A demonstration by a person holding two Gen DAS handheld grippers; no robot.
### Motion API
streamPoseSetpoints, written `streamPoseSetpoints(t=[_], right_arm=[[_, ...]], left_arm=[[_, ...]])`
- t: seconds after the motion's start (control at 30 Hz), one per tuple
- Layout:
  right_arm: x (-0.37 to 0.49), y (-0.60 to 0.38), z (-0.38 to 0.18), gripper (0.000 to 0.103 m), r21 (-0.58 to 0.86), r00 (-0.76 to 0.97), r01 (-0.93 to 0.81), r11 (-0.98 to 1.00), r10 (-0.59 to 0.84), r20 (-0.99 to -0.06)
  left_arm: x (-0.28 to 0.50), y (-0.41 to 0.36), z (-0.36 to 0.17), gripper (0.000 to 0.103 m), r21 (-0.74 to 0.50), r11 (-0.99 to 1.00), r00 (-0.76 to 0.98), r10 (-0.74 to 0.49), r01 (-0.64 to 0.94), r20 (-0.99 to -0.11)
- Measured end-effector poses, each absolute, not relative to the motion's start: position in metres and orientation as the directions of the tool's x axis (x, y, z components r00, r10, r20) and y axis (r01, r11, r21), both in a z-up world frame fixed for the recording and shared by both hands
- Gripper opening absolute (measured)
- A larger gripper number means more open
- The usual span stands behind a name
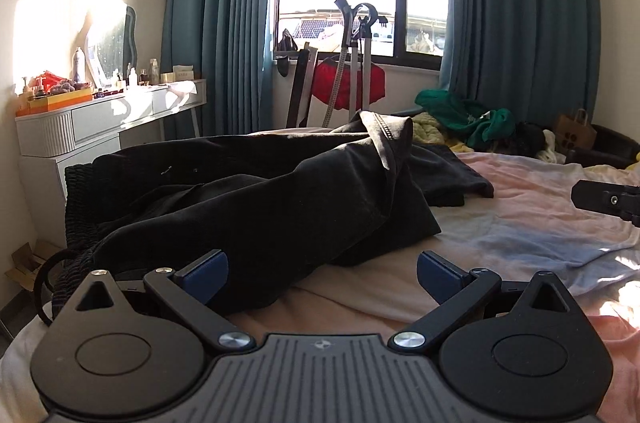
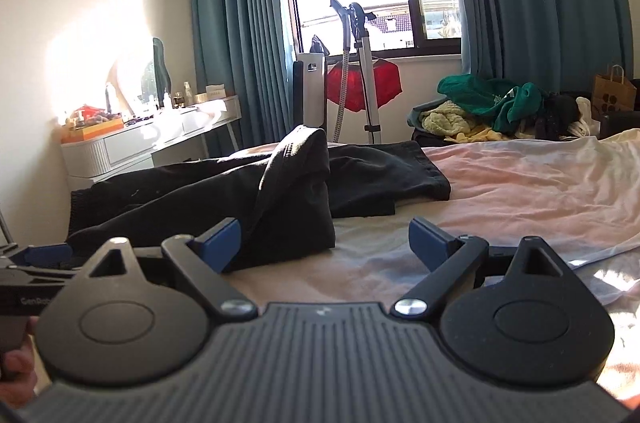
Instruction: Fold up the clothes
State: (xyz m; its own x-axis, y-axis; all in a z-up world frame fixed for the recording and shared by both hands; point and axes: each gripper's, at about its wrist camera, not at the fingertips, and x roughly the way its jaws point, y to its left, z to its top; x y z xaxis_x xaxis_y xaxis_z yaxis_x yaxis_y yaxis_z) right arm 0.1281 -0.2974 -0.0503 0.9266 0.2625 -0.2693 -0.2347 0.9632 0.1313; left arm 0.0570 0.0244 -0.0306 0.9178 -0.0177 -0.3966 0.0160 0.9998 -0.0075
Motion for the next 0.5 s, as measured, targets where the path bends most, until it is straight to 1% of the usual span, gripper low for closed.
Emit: streamPoseSetpoints(t=[0.13,0.37,0.5], right_arm=[[0.131,-0.296,-0.055,0.093,0.130,0.924,-0.224,0.966,0.253,-0.285],[0.123,-0.300,-0.053,0.093,0.148,0.932,-0.189,0.971,0.224,-0.285],[0.116,-0.305,-0.049,0.093,0.169,0.932,-0.166,0.971,0.211,-0.296]], left_arm=[[0.069,0.027,-0.039,0.102,-0.012,1.000,0.909,-0.021,0.018,-0.417],[0.060,0.027,-0.042,0.102,-0.022,1.000,0.907,-0.019,0.011,-0.421],[0.049,0.022,-0.044,0.101,-0.007,1.000,0.903,-0.022,0.021,-0.429]])
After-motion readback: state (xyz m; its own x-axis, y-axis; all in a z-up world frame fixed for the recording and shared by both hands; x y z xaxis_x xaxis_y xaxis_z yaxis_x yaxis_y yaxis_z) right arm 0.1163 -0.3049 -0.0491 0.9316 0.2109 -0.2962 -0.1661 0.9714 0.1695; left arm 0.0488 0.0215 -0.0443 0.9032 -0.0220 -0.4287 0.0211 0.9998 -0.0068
